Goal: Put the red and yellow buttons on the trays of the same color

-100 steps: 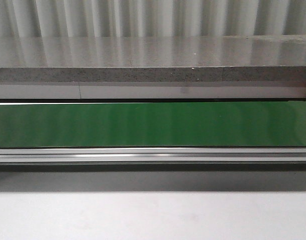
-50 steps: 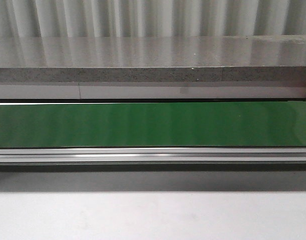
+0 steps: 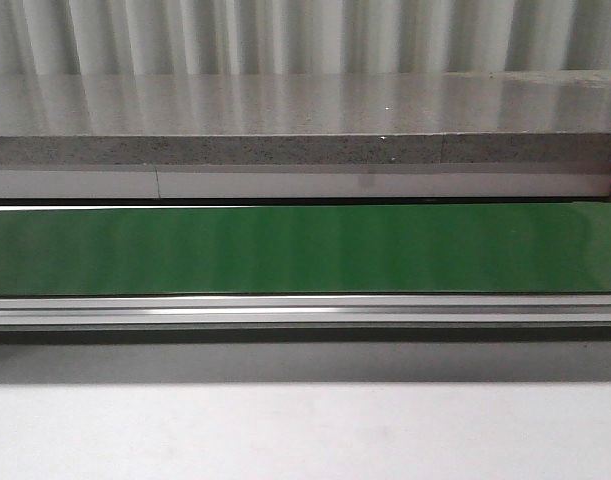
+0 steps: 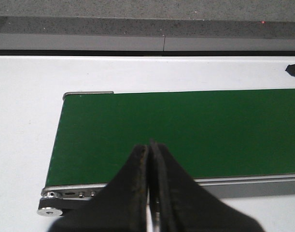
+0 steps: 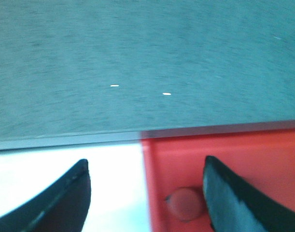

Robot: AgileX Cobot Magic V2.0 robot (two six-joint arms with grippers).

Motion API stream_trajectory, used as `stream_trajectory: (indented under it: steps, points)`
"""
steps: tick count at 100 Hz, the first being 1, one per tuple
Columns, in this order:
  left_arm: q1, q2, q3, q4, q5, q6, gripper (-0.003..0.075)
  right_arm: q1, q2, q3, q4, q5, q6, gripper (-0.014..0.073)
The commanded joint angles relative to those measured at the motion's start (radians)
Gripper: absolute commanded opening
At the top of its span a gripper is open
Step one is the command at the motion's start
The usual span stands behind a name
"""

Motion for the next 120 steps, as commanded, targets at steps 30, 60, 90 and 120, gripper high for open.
stream_trajectory:
  steps: [30,60,90,120]
  points:
    - [-0.010,0.002,-0.028,-0.008,-0.074,-0.002,-0.0020,0.192,-0.307,0.243,0.013,-0.080,-0.060,0.0500]
    - [-0.010,0.002,-0.028,-0.008,-0.074,-0.002,-0.0020,0.281,-0.617,0.618,0.013,-0.166,-0.060,0.0500]
    - [-0.010,0.002,-0.028,-0.008,-0.074,-0.002,-0.0020,0.281,-0.967,0.919,0.013,-0.163,-0.058,0.0499]
    - [-0.010,0.002,-0.028,-0.008,-0.074,-0.002,-0.0020,0.281,-1.277,1.101,0.013,-0.082,-0.025,0.0436]
